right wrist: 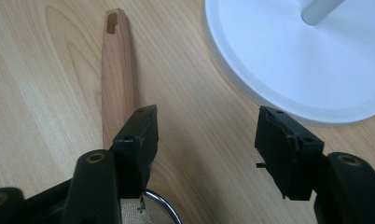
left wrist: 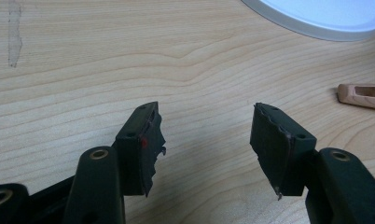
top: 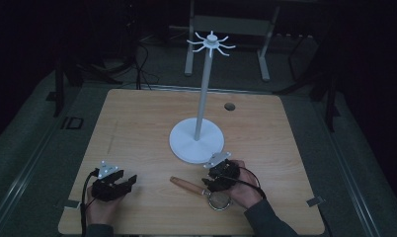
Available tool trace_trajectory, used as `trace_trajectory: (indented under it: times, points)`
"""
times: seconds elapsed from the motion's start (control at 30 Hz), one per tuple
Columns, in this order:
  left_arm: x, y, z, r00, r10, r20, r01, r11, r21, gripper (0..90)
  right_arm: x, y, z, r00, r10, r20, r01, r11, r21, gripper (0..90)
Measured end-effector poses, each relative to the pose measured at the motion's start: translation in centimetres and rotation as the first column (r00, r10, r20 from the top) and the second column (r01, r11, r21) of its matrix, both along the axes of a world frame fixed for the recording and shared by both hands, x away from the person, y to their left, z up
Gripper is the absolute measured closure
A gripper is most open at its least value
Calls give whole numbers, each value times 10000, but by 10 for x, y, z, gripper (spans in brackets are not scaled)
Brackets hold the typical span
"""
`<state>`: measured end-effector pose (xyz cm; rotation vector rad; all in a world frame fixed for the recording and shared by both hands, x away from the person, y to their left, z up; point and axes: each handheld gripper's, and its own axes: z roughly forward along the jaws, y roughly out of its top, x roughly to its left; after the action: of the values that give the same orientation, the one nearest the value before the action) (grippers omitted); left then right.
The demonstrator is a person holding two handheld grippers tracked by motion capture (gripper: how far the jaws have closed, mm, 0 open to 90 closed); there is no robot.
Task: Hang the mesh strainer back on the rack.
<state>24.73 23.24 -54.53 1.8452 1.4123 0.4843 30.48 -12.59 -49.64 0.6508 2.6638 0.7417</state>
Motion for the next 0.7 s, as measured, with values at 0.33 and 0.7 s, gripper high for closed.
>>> trace_trajectory:
  times: [0.33,0.7]
  points:
    - [0,0,0,10000,-20,0,20,10000,30,430,-3,7,0,9985,458,-284,-473,9974,-547,400]
    - [0,0,0,10000,-31,-11,31,10000,32,430,-5,20,-1,9945,936,-477,-982,9894,-1067,391]
